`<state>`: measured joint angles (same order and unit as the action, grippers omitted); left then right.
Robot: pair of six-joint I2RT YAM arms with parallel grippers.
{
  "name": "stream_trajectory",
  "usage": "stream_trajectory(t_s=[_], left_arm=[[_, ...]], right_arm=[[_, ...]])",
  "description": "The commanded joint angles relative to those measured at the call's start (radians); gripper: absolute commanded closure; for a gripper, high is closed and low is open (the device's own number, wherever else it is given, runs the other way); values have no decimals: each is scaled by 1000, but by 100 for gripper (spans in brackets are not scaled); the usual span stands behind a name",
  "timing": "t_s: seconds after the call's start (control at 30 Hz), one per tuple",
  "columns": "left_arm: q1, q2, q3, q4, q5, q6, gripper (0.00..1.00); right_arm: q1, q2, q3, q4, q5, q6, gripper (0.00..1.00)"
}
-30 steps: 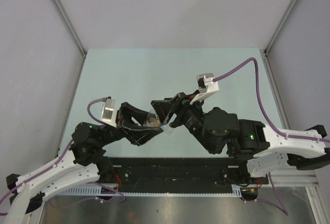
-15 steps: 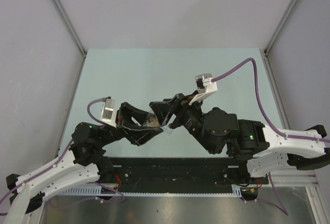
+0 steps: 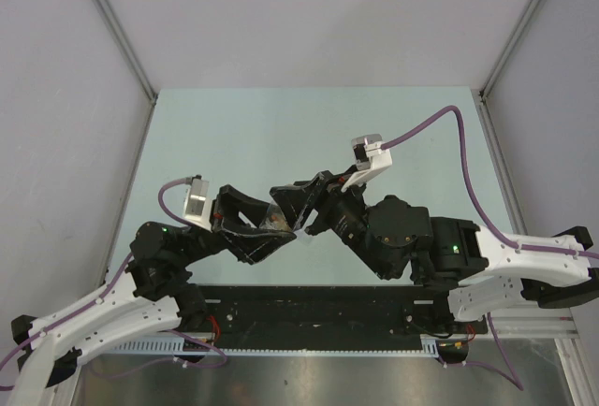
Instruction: Sort the pills into containers
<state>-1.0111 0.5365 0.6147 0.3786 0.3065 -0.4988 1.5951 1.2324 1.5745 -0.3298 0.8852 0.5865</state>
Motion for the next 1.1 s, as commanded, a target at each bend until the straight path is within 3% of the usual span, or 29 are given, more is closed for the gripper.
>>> stream_trajectory(t_s=[0.0, 0.07, 0.17, 0.3, 0.43, 0.53, 0.73, 0.87, 1.07], left_arm=[[5, 0, 3, 26, -9, -12, 100], [5, 2, 3, 28, -9, -12, 100], [3, 2, 3, 28, -10, -11, 100], [3, 2, 3, 26, -7, -15, 100], [5, 2, 5, 28, -3, -17, 100], [3, 6, 10, 28, 2, -20, 100], [3, 6, 20, 28, 19, -20, 100], [3, 3, 26, 28, 26, -18, 100], [5, 10, 33, 28, 40, -20, 100]], right_arm=[[5, -7, -1, 29, 6, 4, 45], [5, -7, -4, 28, 6, 4, 48], [5, -7, -5, 28, 6, 1, 61], [5, -8, -8, 26, 15, -22, 100], [2, -33, -53, 139, -49, -158, 100], [-35, -66, -114, 236, -233, -255, 100], [-179, -123, -197, 351, -716, -323, 100], [-312, -154, -267, 443, -1088, -283, 100], [-487, -162, -349, 639, -1501, -182, 100]])
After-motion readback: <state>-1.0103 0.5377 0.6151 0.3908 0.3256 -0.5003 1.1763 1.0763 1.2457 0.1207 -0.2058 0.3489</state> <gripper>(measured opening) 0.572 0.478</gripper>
